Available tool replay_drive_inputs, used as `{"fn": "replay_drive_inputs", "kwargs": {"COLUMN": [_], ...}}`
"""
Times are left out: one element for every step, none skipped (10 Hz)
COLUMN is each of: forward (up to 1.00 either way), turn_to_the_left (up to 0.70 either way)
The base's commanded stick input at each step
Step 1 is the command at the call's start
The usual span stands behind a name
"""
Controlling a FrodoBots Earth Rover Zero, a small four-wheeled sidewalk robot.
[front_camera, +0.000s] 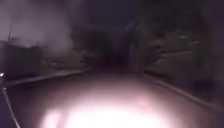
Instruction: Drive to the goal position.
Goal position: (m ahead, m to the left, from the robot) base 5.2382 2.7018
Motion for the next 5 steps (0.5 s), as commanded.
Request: {"fn": "replay_drive_inputs", "kwargs": {"forward": [0.50, 0.50, 0.50, 0.50, 0.50], "turn_to_the_left": [0.00, 0.00, 0.00, 0.00, 0.00]}}
